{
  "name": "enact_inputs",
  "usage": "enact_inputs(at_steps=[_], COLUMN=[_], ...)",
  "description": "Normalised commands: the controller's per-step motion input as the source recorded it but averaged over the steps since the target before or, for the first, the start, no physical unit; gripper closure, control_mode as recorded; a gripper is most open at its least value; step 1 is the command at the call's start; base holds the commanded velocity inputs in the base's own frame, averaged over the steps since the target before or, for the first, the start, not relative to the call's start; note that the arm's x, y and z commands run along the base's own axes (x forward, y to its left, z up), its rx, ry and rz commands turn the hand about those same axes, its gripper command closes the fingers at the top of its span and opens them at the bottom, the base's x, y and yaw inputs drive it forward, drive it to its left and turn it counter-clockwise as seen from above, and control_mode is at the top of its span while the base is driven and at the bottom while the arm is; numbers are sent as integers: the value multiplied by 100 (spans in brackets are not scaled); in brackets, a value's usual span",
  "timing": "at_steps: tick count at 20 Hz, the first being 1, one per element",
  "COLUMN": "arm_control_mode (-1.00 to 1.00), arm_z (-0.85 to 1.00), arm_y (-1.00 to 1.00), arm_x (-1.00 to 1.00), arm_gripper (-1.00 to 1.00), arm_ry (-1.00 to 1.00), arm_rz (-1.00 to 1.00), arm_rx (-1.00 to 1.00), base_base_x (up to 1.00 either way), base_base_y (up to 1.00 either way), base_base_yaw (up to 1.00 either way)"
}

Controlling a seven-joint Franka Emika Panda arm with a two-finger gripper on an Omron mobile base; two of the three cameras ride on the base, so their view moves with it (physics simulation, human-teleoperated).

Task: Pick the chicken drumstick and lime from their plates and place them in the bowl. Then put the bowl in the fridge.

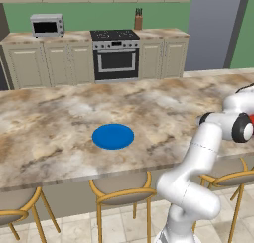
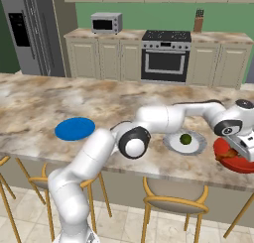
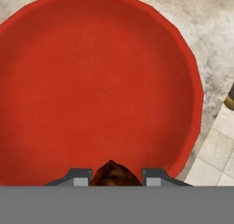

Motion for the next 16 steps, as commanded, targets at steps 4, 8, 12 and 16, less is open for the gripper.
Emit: enact_inputs(at_steps=[4, 8, 12, 16], arm_control_mode=[-100, -100, -100, -100], arm_z=[0, 3, 7, 4], arm_y=[-15, -13, -13, -10], arm_x=[10, 17, 19, 25], arm_gripper=[100, 100, 100, 100], arm_ry=[7, 5, 3, 5], arm_rz=[0, 0, 0, 0], arm_rx=[0, 3, 4, 4], base_base_x=[0, 0, 0, 0], base_base_y=[0, 0, 0, 0], base_base_yaw=[0, 0, 0, 0])
